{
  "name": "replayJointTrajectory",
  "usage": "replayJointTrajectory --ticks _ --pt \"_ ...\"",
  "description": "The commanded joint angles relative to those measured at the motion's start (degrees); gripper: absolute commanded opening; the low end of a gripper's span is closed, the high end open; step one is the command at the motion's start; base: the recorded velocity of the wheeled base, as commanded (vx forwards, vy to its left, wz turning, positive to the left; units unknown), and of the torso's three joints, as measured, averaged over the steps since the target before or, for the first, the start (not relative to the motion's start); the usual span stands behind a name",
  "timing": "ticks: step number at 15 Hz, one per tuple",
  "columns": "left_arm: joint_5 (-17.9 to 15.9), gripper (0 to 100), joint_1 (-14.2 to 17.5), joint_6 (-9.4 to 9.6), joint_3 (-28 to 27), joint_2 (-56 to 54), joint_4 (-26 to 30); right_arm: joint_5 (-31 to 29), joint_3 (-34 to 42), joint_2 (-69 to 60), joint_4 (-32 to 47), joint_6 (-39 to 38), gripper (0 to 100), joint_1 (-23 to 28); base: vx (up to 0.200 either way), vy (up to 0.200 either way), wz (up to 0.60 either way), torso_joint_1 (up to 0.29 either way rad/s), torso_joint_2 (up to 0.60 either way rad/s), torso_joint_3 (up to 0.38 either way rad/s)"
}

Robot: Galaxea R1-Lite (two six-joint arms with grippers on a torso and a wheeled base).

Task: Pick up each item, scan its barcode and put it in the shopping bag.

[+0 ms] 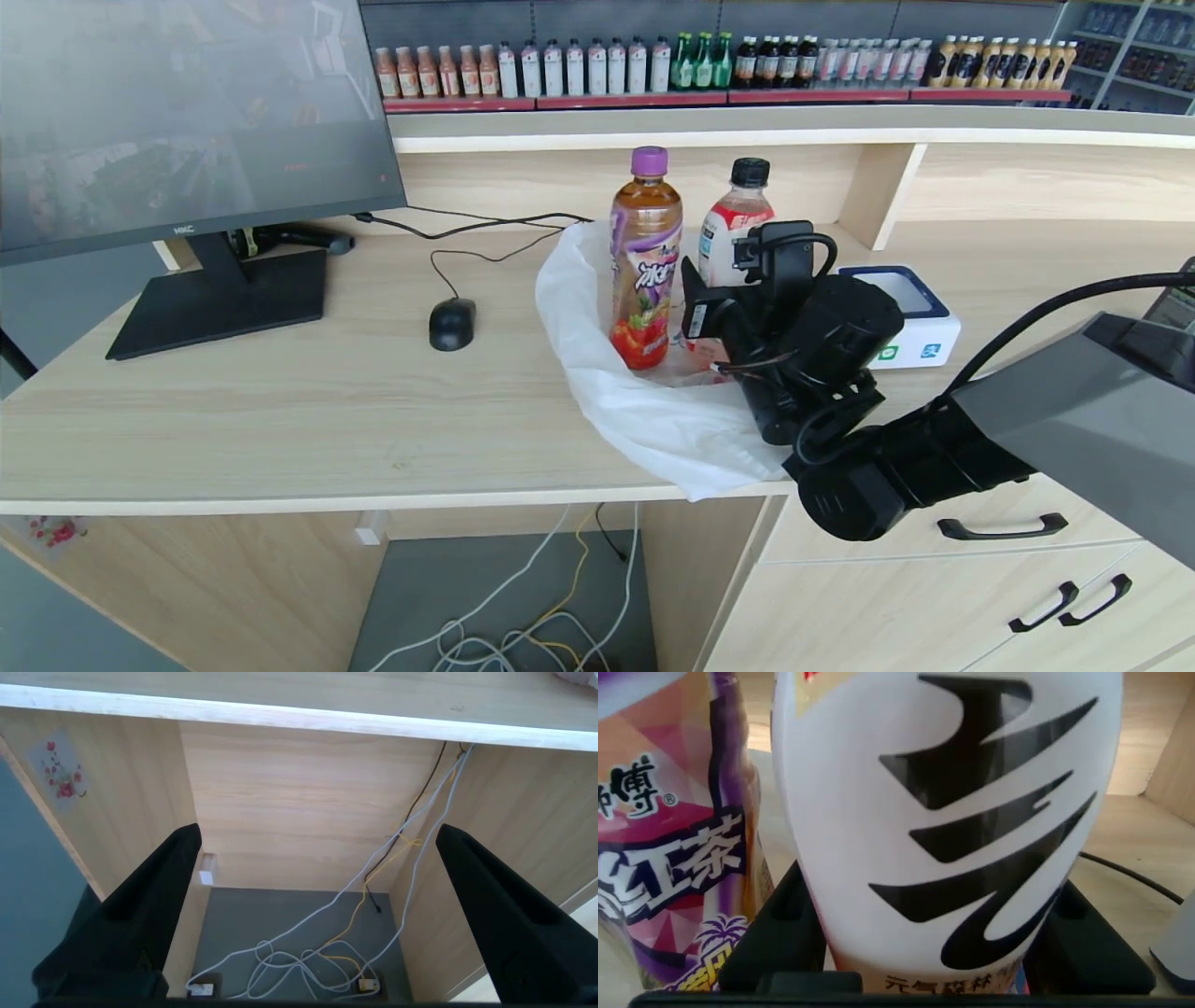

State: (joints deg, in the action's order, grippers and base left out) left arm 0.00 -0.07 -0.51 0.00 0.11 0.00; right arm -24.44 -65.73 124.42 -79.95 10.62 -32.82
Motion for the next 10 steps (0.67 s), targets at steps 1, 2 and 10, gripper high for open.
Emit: replayJointTrajectory --ticks 1,2,10 --pt "0.0 100 0.0 -0.02 0.0 0.0 0.0 0.0 0.1 0.7 0.0 -0.1 0 -0.1 0.000 0.000 0.00 0.000 0.00 0.000" --pt "0.0 100 0.0 -0.02 0.0 0.0 0.0 0.0 0.0 0.7 0.0 -0.1 0 -0.1 0.000 0.000 0.00 0.000 0.00 0.000" --pt "0.0 100 0.0 -0.02 0.0 0.0 0.0 0.0 0.0 0.7 -0.1 -0.1 100 -0.1 0.000 0.000 0.00 0.000 0.00 0.000"
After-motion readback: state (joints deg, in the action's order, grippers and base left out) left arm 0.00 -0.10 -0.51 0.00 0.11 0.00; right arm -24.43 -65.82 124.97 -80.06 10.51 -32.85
